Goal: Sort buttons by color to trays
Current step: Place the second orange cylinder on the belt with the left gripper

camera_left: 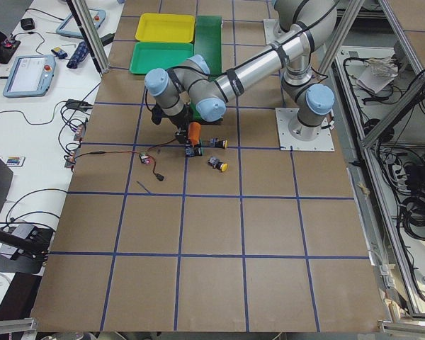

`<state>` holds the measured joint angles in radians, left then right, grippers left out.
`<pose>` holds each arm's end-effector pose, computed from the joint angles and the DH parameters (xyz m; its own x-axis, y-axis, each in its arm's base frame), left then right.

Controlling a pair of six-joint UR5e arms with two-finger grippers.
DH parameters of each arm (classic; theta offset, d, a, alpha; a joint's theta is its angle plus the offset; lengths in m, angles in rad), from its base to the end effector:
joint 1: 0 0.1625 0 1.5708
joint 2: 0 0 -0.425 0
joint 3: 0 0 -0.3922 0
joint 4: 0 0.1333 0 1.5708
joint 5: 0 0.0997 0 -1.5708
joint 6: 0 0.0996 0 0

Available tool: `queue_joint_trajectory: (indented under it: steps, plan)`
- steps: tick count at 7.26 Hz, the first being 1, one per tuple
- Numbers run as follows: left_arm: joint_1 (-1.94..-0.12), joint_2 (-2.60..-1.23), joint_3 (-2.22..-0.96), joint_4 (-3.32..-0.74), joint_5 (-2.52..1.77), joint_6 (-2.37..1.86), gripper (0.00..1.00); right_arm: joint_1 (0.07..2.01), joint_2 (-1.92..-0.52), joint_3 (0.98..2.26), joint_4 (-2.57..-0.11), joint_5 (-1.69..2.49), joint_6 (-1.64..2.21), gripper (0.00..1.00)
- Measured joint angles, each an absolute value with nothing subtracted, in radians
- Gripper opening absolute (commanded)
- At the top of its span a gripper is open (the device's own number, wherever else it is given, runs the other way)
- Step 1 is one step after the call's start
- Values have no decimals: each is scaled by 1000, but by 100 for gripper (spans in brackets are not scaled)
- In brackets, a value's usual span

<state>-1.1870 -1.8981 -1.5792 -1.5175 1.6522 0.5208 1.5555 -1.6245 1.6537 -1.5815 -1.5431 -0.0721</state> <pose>0.0992 -0.5801 0.3126 -0.9879 0.1376 0.0709 0.1521 0.9477 0.2806 0.1289 -0.4691 0.4740 -0.9980 -0.0563 -0.0289 -0.0567 0.9983 0.0165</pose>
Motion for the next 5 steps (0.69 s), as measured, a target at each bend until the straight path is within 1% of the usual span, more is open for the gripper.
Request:
queue_joint_trajectory:
  steps: [2, 3, 5]
  plan:
    - [-1348, -1868, -1590, -1527, 1640, 340, 0, 1555, -1624, 1654, -1582, -1543, -72, 100]
    - [-1401, -1872, -1612, -1502, 1639, 302, 0, 1555, -1624, 1654, -1581, -1543, -73, 100]
    - [-1437, -1874, -1720, -1366, 1625, 287, 0, 1555, -1624, 1667, -1583, -1543, -76, 100]
